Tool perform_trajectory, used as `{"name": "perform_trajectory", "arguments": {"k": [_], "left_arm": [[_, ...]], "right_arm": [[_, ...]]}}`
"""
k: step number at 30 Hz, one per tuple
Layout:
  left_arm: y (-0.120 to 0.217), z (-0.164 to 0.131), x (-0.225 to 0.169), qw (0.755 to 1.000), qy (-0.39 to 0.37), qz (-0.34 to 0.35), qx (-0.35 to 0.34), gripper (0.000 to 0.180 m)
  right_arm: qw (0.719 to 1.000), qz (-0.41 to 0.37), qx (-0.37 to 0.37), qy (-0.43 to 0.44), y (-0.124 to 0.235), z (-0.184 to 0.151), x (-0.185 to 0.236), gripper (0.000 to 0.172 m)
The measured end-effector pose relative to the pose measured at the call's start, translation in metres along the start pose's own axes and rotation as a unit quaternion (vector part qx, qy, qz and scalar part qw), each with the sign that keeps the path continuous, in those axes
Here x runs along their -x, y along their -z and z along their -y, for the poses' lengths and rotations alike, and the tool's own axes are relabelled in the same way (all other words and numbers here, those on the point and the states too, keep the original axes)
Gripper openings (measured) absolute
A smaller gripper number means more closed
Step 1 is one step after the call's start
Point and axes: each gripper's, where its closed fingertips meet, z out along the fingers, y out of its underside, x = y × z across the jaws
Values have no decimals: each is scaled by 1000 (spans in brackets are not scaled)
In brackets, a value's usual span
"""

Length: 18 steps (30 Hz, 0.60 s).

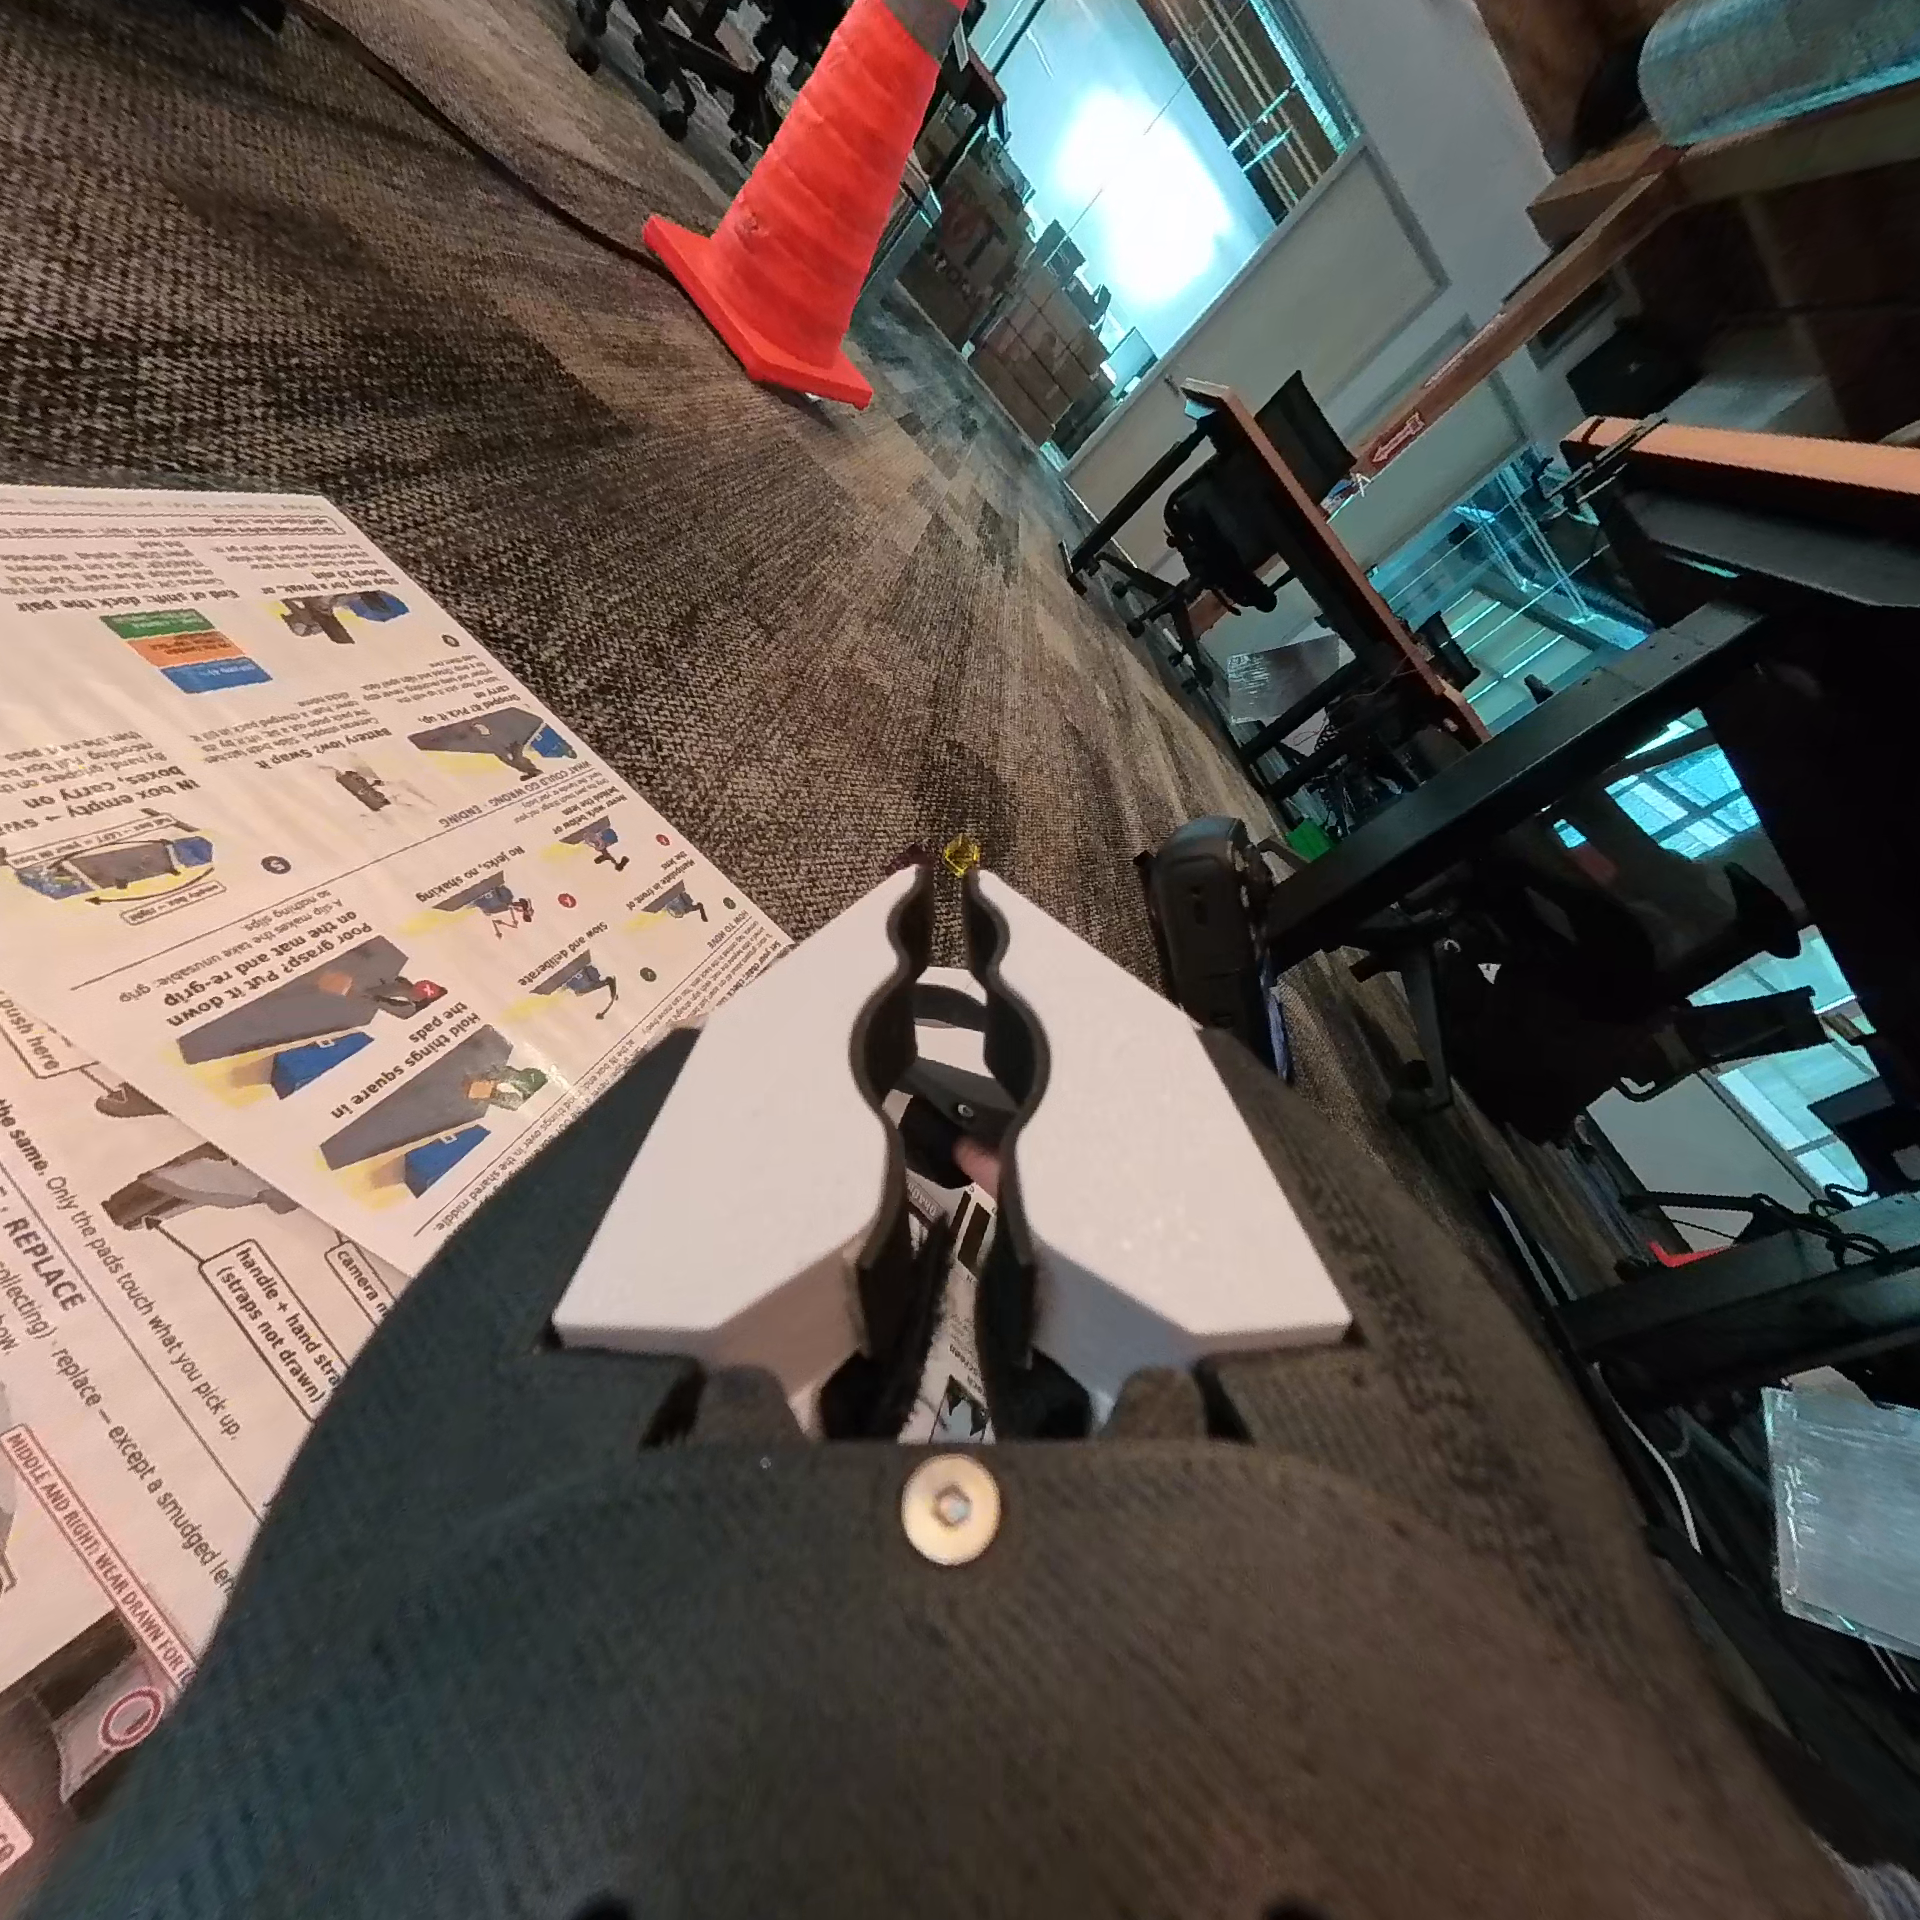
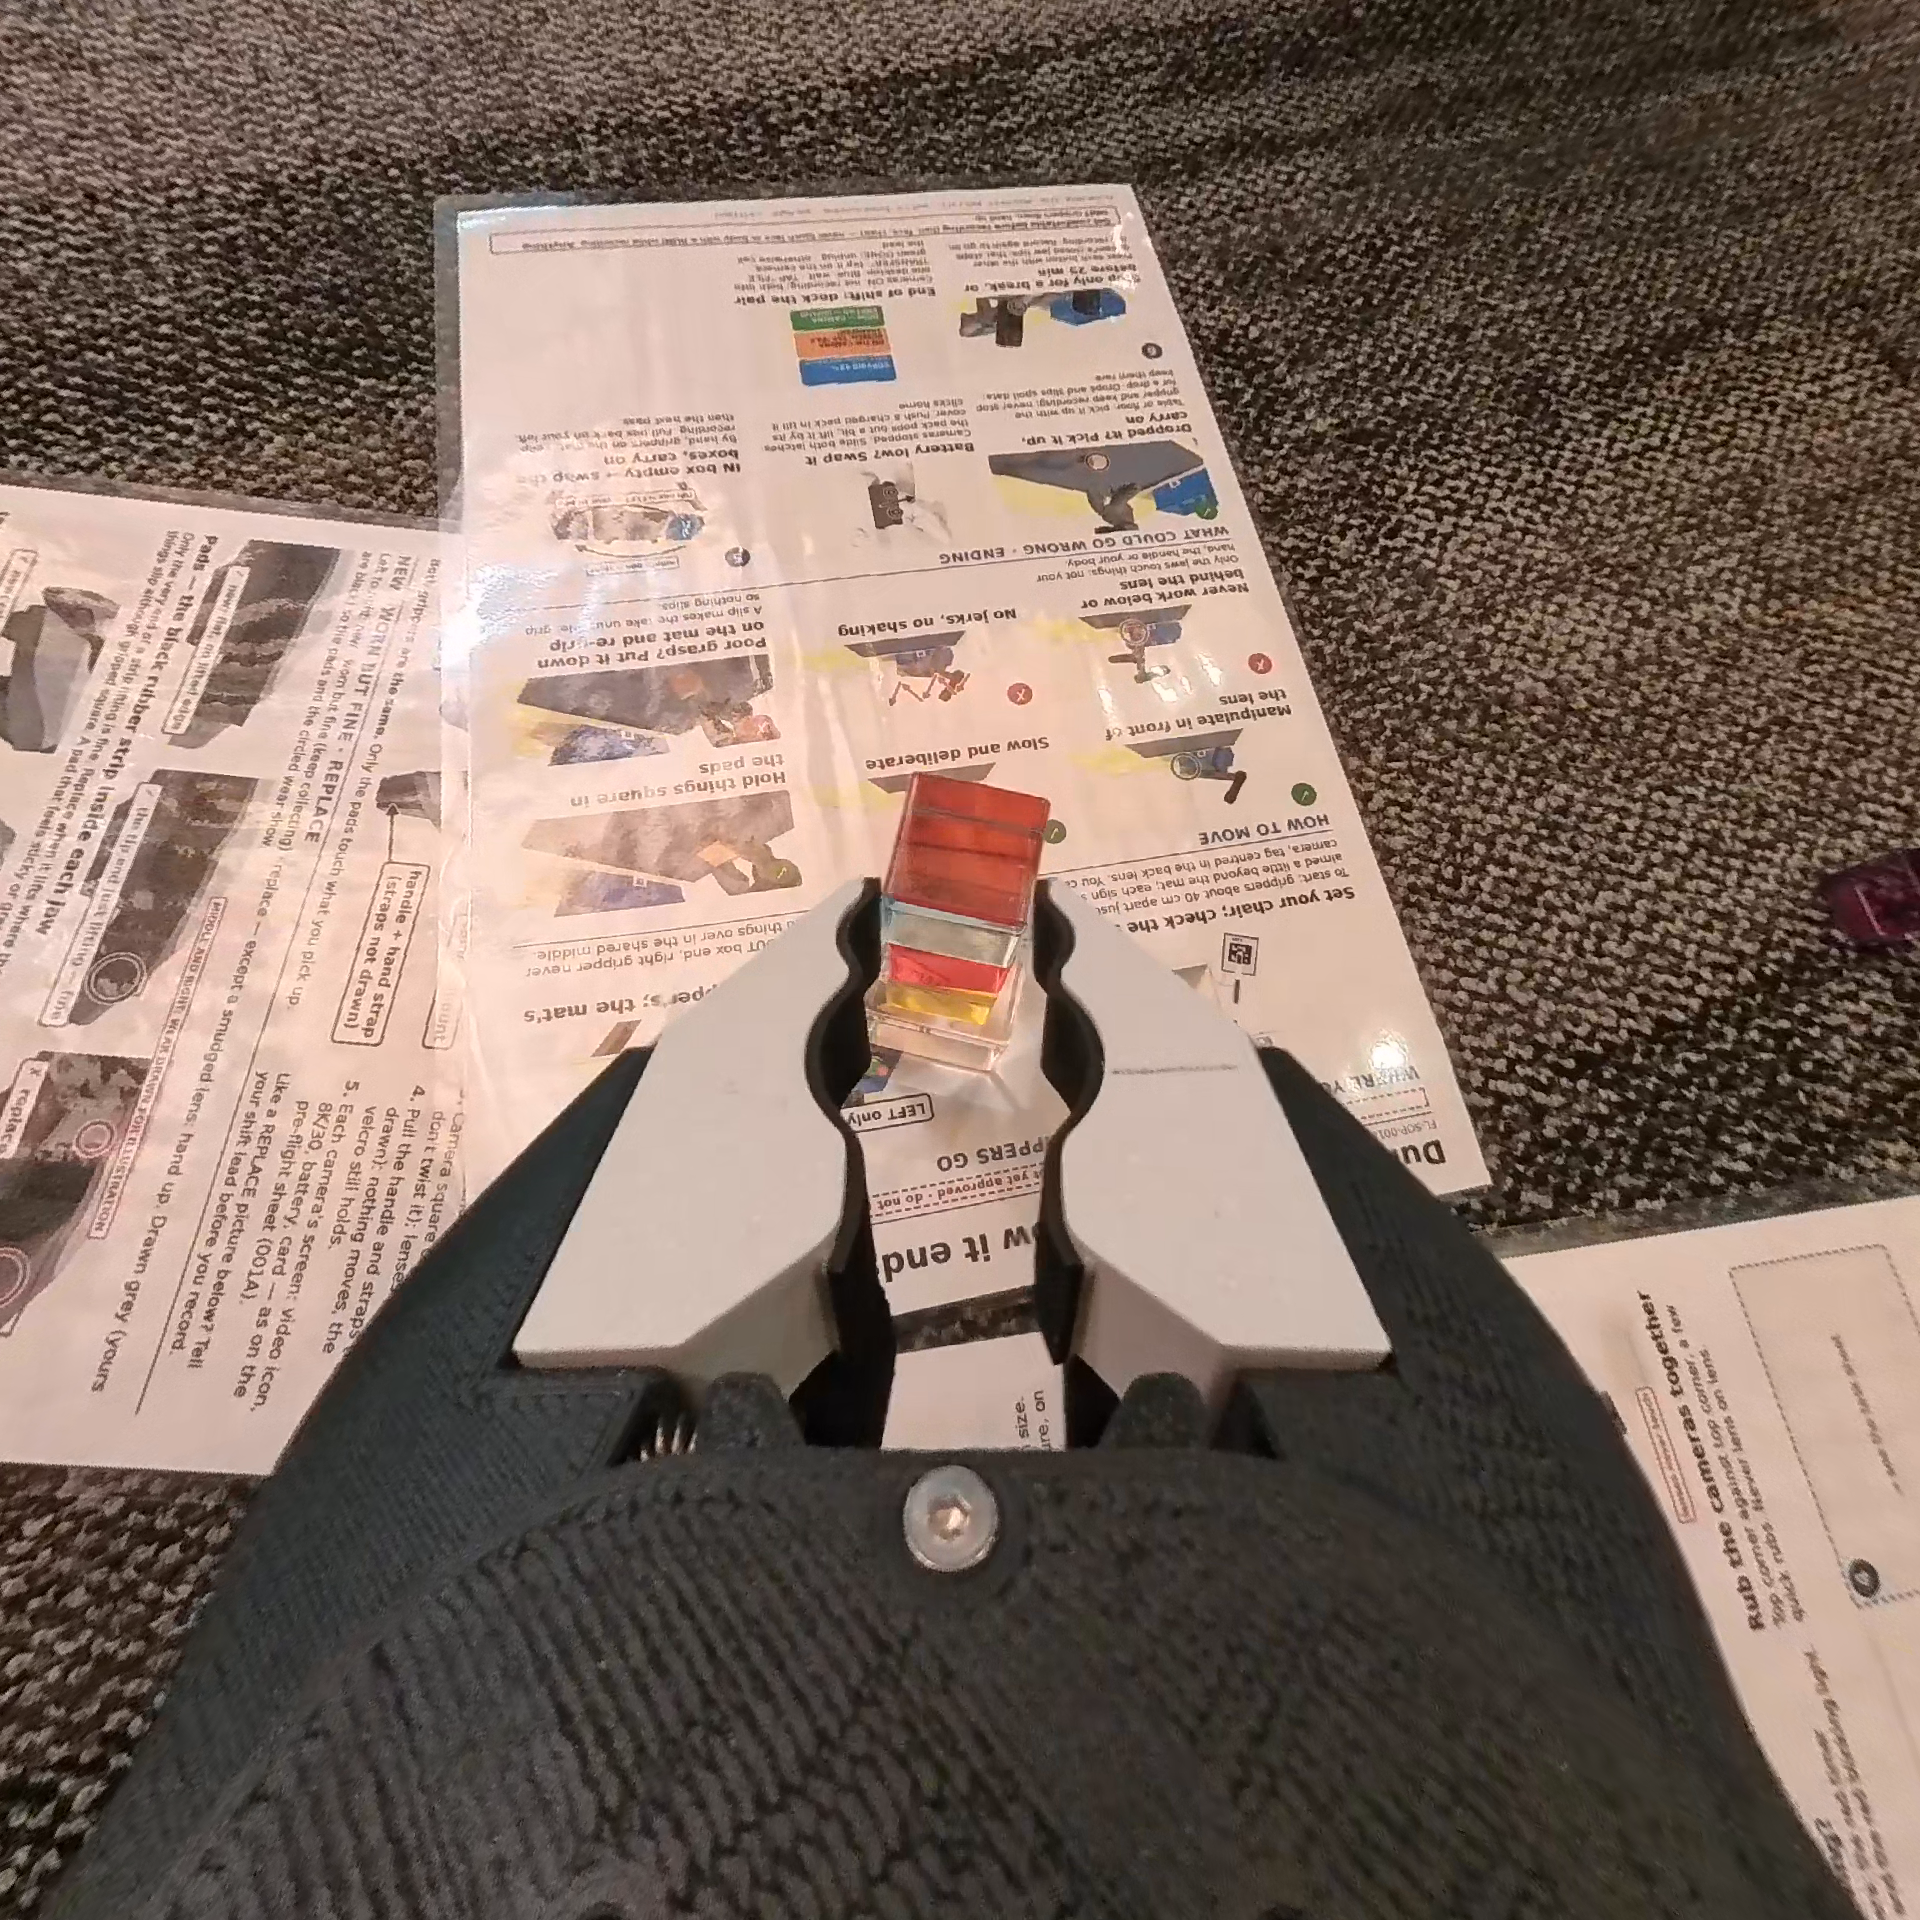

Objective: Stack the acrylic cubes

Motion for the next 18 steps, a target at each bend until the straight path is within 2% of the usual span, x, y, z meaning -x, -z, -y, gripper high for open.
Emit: {"name": "perform_trajectory", "arguments": {"k": [8,10,13,15,18], "left_arm": [[0,-1,-1,1000,-1,-1,2,4],[0,-1,0,1000,0,0,2,3],[0,-1,0,1000,1,0,0,3],[1,0,1,1000,1,1,-1,4],[1,-1,1,1000,-1,3,1,4]], "right_arm": [[1000,2,-4,0,2,1,1,34],[1000,8,-14,8,5,4,2,39],[996,12,-77,42,19,22,1,57],[986,-31,-142,84,36,40,-14,60],[960,-147,-214,107,65,56,-61,52]]}}
